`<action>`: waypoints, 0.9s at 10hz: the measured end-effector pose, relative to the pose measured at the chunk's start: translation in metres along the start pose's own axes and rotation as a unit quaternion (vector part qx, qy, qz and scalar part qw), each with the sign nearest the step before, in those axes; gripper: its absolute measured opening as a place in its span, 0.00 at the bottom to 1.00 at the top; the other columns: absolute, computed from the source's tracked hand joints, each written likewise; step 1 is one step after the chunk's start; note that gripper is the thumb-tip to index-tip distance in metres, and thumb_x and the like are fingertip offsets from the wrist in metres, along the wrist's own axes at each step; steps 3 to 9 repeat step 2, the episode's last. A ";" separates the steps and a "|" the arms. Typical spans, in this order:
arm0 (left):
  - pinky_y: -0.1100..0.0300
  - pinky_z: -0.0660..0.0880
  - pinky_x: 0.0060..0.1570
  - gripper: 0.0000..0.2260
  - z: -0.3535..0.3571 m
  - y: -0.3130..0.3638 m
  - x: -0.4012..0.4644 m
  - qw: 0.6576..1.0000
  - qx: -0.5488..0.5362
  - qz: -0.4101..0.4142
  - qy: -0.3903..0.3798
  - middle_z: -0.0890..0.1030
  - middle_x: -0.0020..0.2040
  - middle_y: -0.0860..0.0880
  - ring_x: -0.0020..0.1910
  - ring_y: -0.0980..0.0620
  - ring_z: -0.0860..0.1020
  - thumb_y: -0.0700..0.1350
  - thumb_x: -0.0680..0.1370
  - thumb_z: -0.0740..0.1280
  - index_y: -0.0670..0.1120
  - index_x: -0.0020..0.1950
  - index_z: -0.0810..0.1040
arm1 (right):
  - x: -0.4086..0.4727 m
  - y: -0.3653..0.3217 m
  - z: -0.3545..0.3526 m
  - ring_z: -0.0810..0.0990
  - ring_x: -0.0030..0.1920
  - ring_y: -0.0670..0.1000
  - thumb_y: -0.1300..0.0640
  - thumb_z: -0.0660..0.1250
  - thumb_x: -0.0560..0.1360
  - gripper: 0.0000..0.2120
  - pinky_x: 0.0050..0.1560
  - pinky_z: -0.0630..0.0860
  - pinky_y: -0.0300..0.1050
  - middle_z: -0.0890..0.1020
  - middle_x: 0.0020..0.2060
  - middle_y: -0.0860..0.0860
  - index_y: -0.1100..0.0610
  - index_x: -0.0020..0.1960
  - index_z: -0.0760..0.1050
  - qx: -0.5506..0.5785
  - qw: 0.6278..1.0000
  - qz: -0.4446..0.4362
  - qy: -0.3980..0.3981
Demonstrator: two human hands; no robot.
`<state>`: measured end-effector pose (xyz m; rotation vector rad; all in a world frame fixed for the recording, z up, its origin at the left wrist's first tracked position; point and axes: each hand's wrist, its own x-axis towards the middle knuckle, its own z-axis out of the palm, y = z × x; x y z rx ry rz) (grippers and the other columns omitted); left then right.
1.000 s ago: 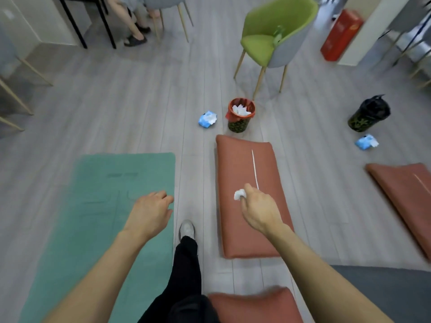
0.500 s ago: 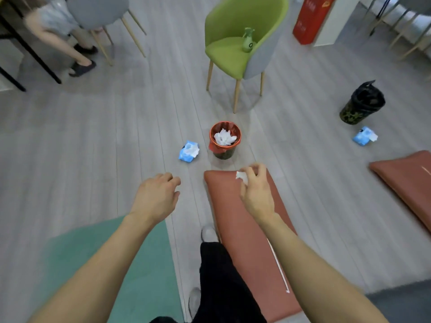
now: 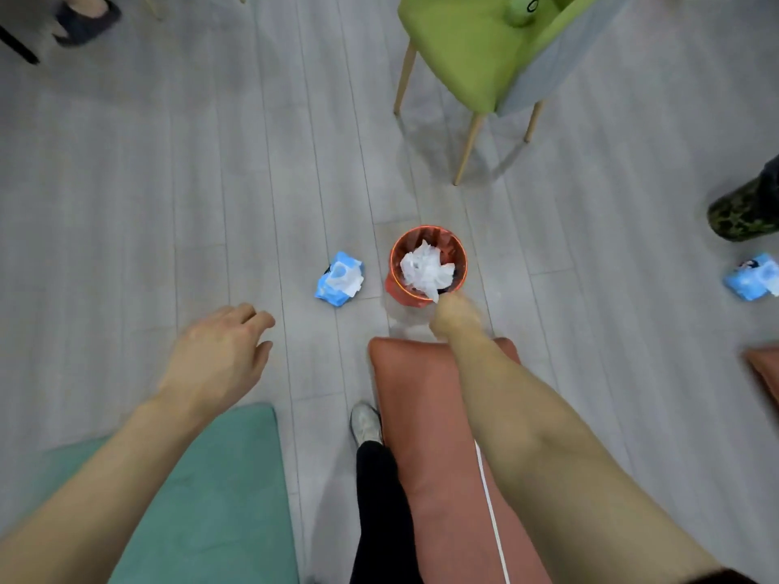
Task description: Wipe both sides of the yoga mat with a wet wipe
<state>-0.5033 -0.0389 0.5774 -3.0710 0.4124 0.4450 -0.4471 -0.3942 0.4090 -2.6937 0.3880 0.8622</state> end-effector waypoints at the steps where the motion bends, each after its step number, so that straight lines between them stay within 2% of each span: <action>1: 0.48 0.79 0.39 0.11 0.003 -0.014 0.020 1.000 -0.002 -0.010 -0.025 0.80 0.47 0.52 0.46 0.44 0.81 0.49 0.77 0.72 0.50 0.59 0.81 | 0.020 -0.018 -0.009 0.82 0.61 0.61 0.65 0.64 0.77 0.20 0.59 0.81 0.54 0.82 0.62 0.56 0.58 0.68 0.76 -0.006 0.997 -0.002 -0.071; 2: 0.49 0.79 0.40 0.11 0.004 -0.027 0.027 0.999 -0.009 -0.014 -0.037 0.81 0.48 0.51 0.44 0.44 0.81 0.50 0.78 0.71 0.50 0.59 0.82 | 0.000 -0.043 -0.007 0.81 0.61 0.63 0.65 0.63 0.76 0.19 0.59 0.79 0.56 0.80 0.63 0.58 0.59 0.67 0.77 0.016 0.996 -0.081 -0.045; 9: 0.49 0.79 0.40 0.11 0.004 -0.027 0.027 0.999 -0.009 -0.014 -0.037 0.81 0.48 0.51 0.44 0.44 0.81 0.50 0.78 0.71 0.50 0.59 0.82 | 0.000 -0.043 -0.007 0.81 0.61 0.63 0.65 0.63 0.76 0.19 0.59 0.79 0.56 0.80 0.63 0.58 0.59 0.67 0.77 0.016 0.996 -0.081 -0.045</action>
